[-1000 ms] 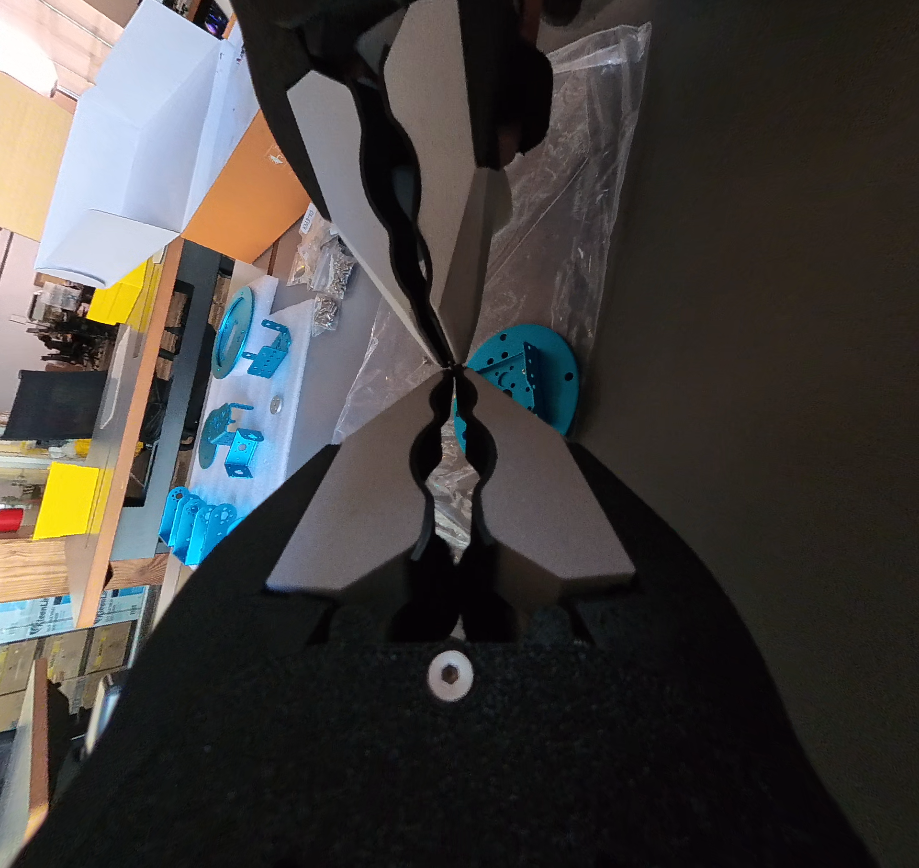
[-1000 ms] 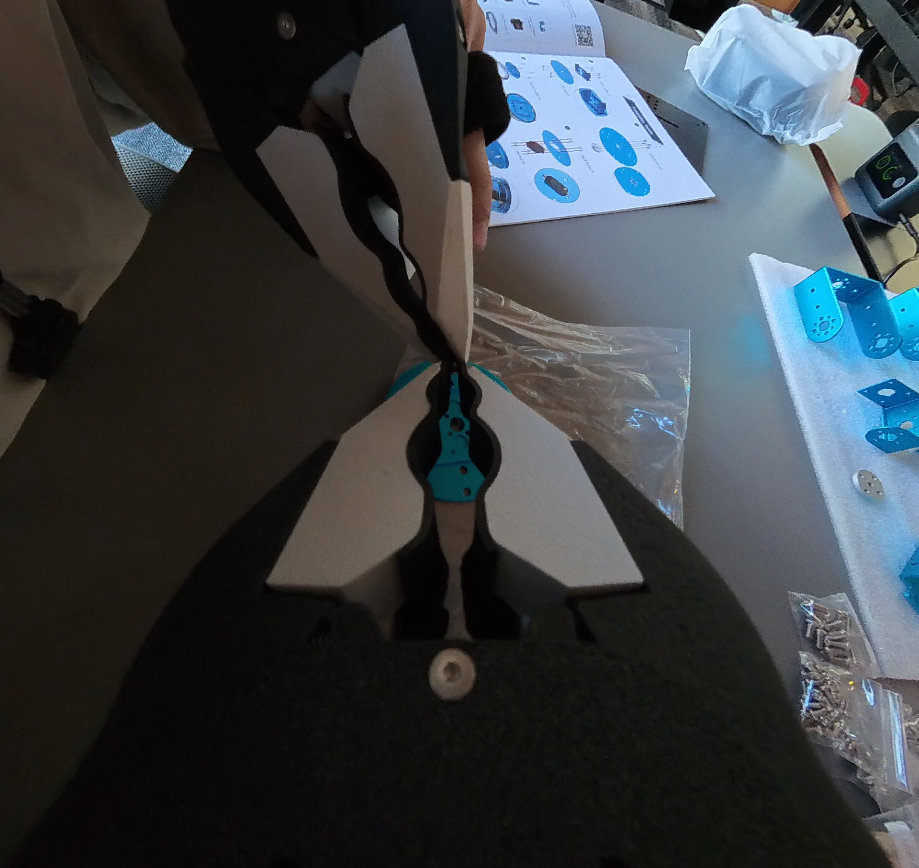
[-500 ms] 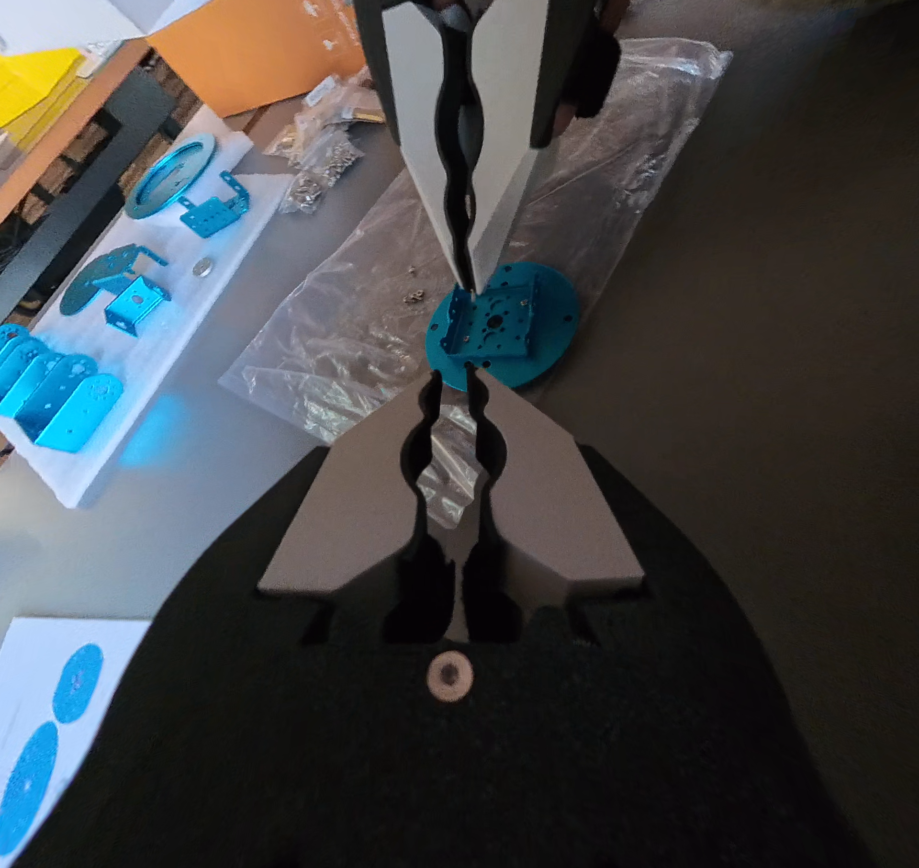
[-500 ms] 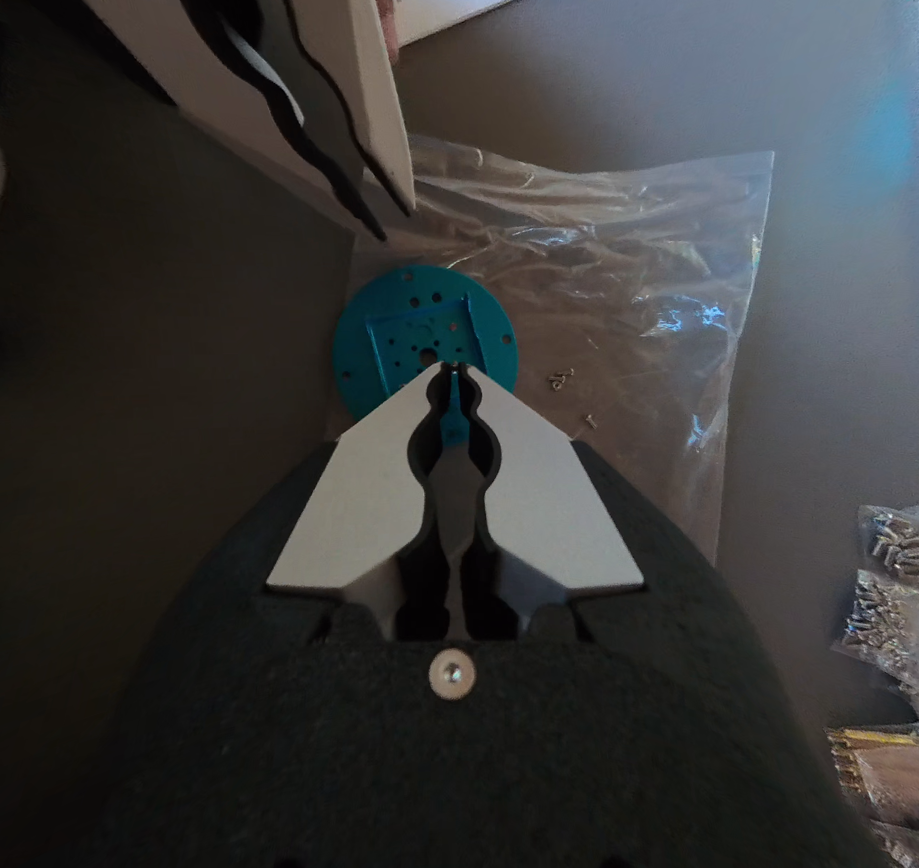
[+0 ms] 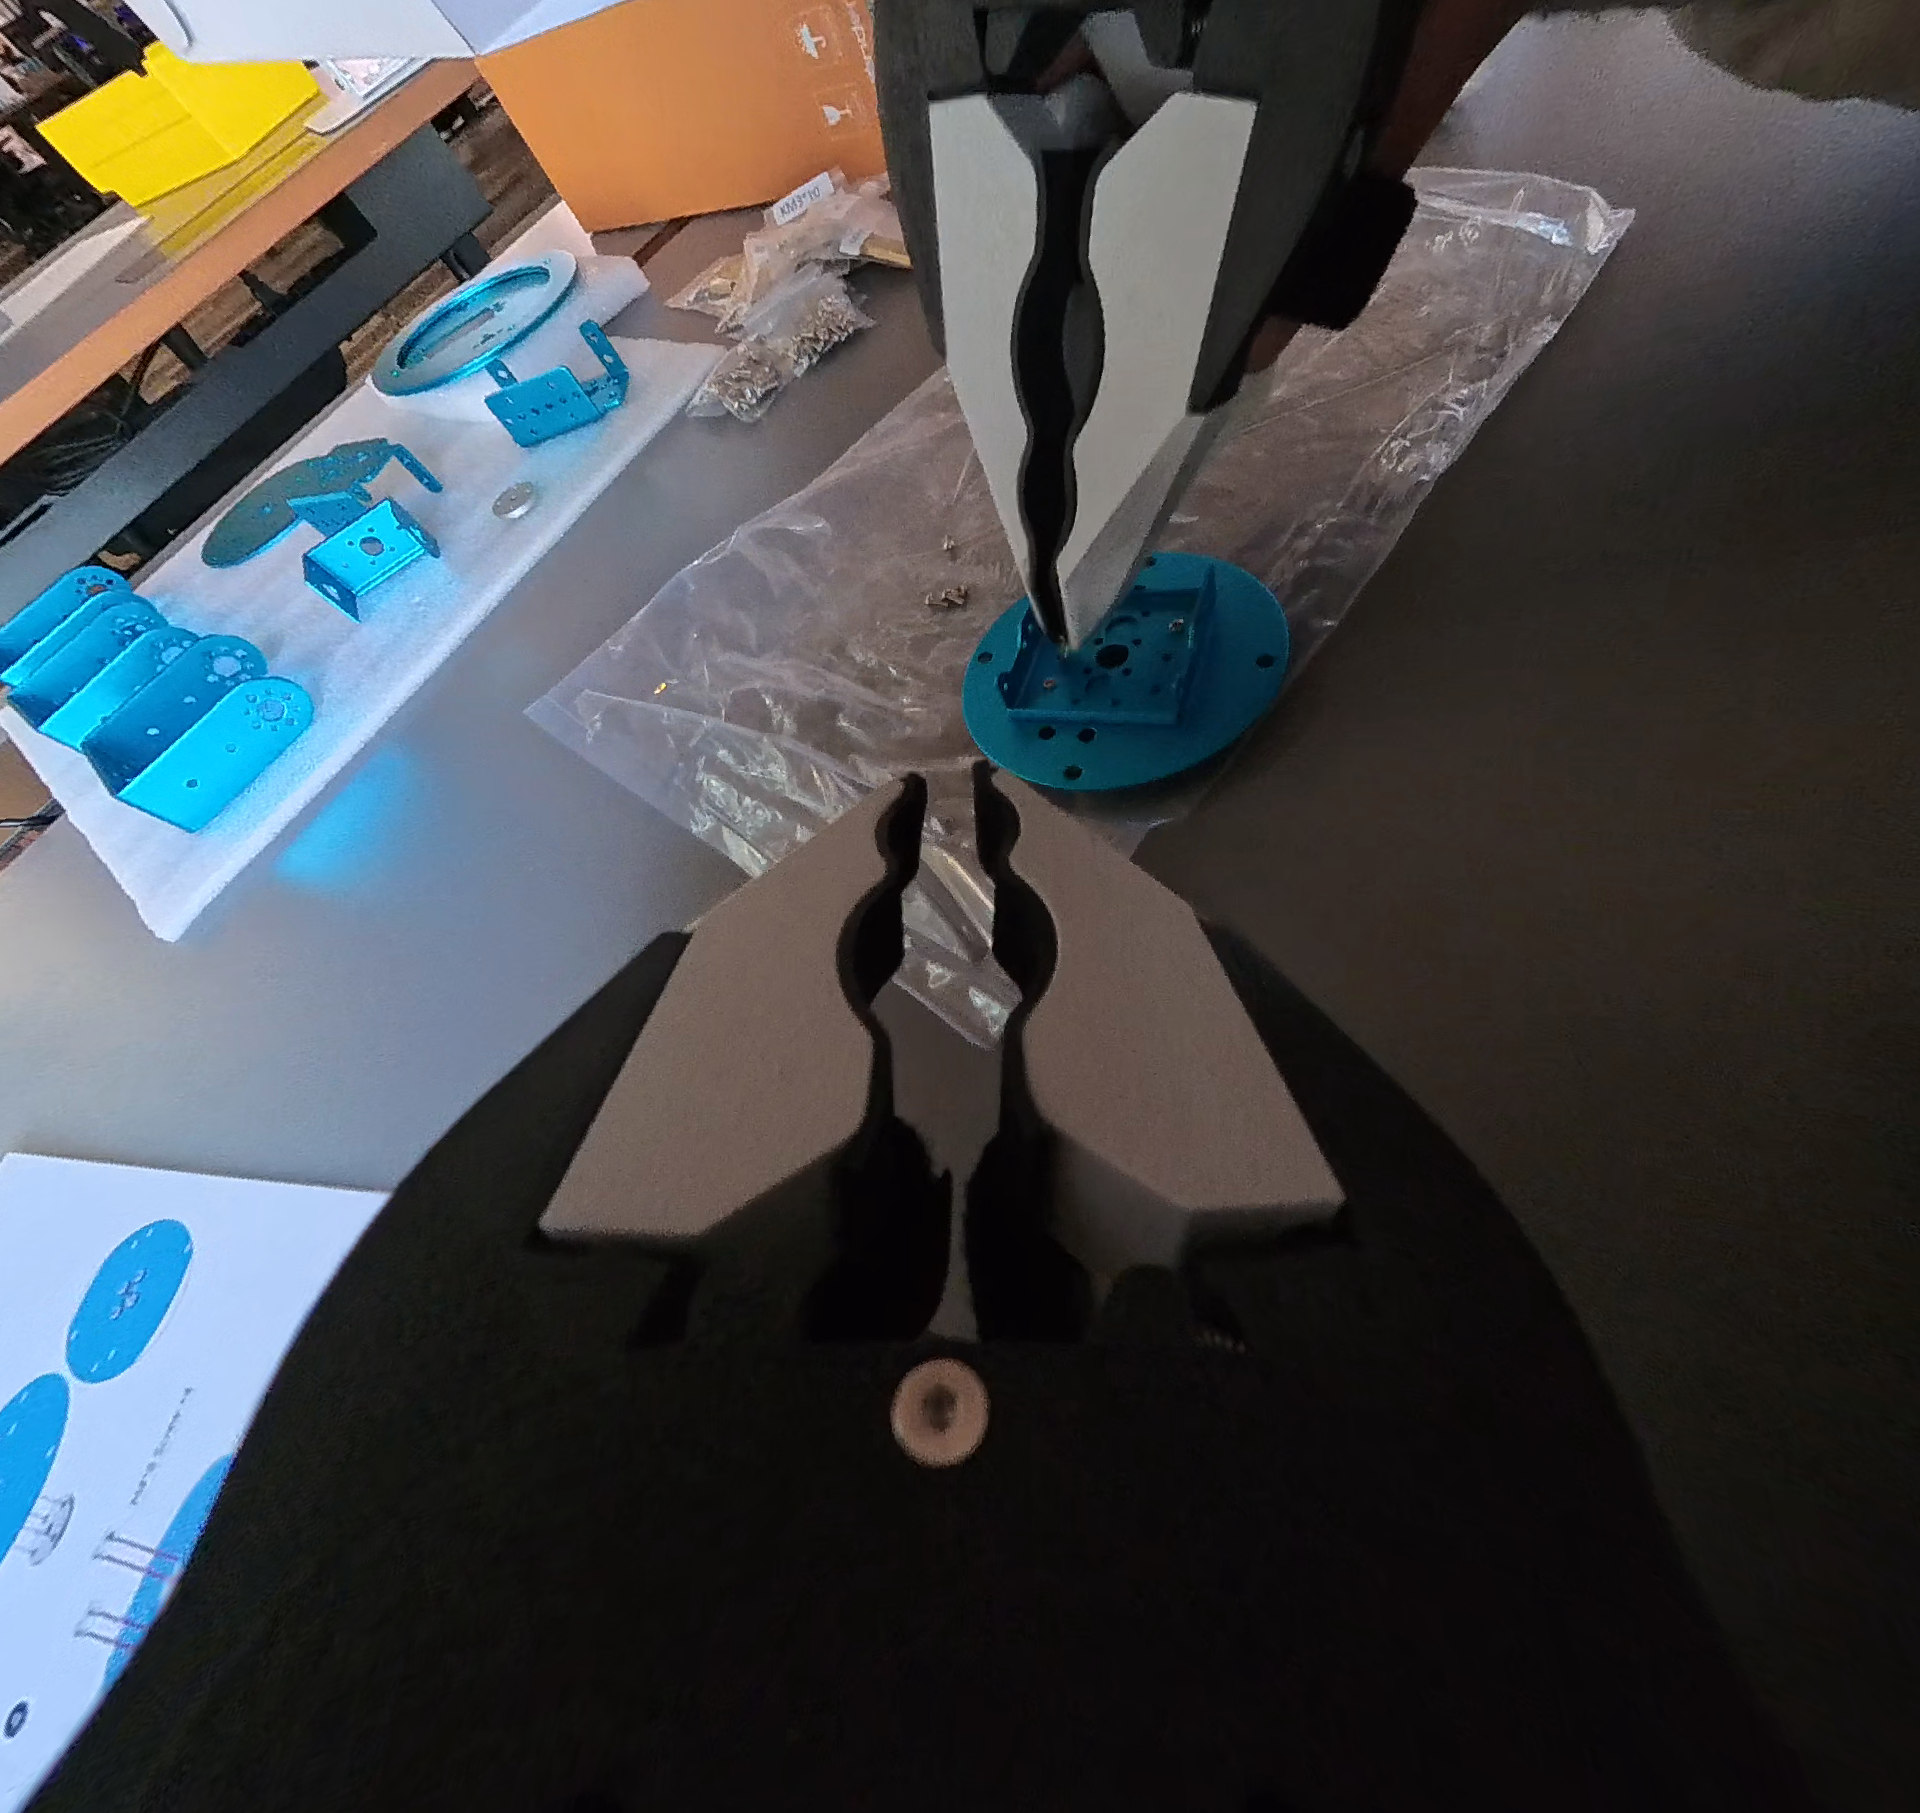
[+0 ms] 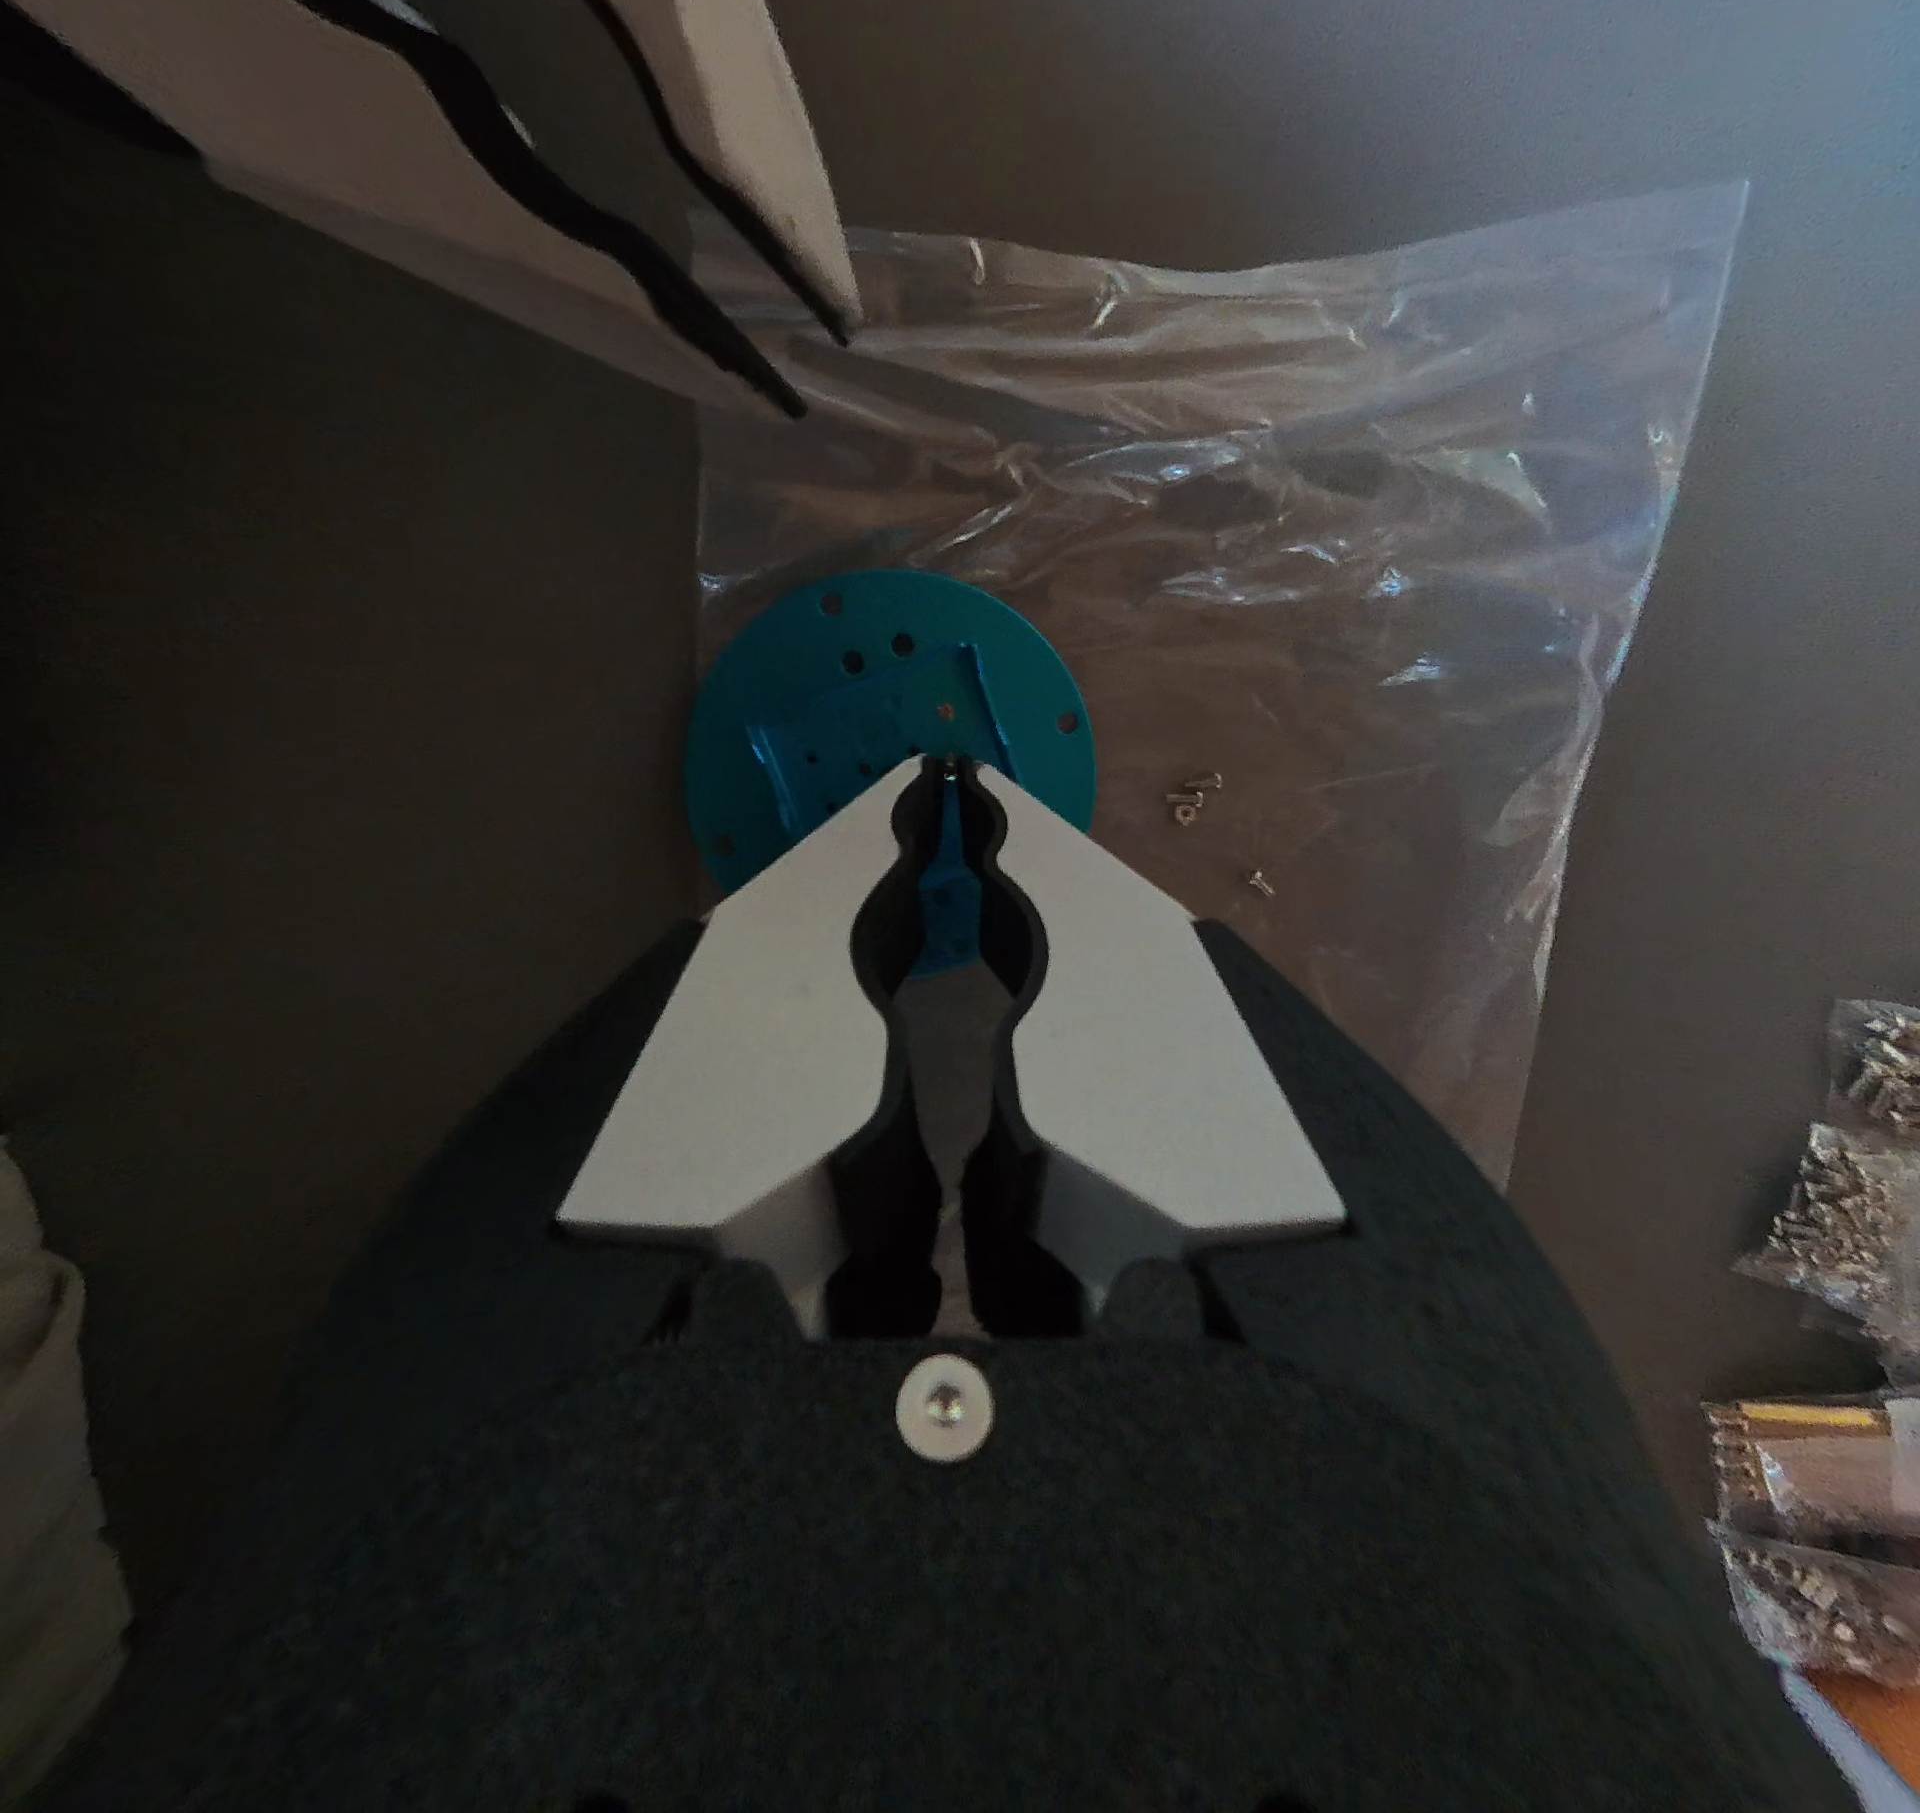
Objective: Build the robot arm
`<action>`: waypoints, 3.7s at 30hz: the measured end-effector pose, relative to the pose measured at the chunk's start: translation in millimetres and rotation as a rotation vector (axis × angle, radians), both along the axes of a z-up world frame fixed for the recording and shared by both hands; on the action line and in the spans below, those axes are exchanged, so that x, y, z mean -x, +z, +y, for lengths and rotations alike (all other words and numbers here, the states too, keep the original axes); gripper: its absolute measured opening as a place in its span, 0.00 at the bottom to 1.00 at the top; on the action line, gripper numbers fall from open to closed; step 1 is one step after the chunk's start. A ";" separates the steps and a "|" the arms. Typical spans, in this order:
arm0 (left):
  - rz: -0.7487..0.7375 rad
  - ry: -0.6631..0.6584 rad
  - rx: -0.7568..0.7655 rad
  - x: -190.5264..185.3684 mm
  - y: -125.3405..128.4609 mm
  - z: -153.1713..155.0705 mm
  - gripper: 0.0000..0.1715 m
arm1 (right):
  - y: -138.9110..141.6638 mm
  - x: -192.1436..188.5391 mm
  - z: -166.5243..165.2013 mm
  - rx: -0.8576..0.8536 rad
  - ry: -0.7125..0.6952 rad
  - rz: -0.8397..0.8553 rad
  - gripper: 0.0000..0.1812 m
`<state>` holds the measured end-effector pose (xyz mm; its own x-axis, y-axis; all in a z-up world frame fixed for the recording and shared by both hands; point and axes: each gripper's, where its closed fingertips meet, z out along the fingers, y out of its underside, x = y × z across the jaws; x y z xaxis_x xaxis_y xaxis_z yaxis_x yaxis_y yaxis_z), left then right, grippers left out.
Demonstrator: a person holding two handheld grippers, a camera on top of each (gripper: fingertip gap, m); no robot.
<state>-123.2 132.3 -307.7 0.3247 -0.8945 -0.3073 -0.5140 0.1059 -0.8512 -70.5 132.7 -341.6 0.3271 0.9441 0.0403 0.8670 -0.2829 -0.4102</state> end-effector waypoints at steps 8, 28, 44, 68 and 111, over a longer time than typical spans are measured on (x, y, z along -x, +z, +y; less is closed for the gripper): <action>-0.019 -0.002 0.000 3.0 3.6 -2.6 0.05 | -2.7 -3.4 3.2 -0.019 -0.017 -0.090 0.01; -0.037 0.004 -0.007 8.0 6.9 -2.2 0.05 | -2.9 -1.7 5.1 -0.022 0.009 -0.139 0.01; -0.211 0.085 0.254 12.5 16.9 12.4 0.02 | 27.6 13.9 8.2 -0.299 0.240 -0.034 0.01; -0.699 -0.236 1.051 -23.0 67.3 -23.8 0.00 | 98.6 36.3 -20.2 -0.552 0.278 0.558 0.01; -0.028 -0.027 0.714 -22.4 -24.6 0.2 0.12 | 15.4 -34.7 5.8 0.012 -0.083 0.507 0.19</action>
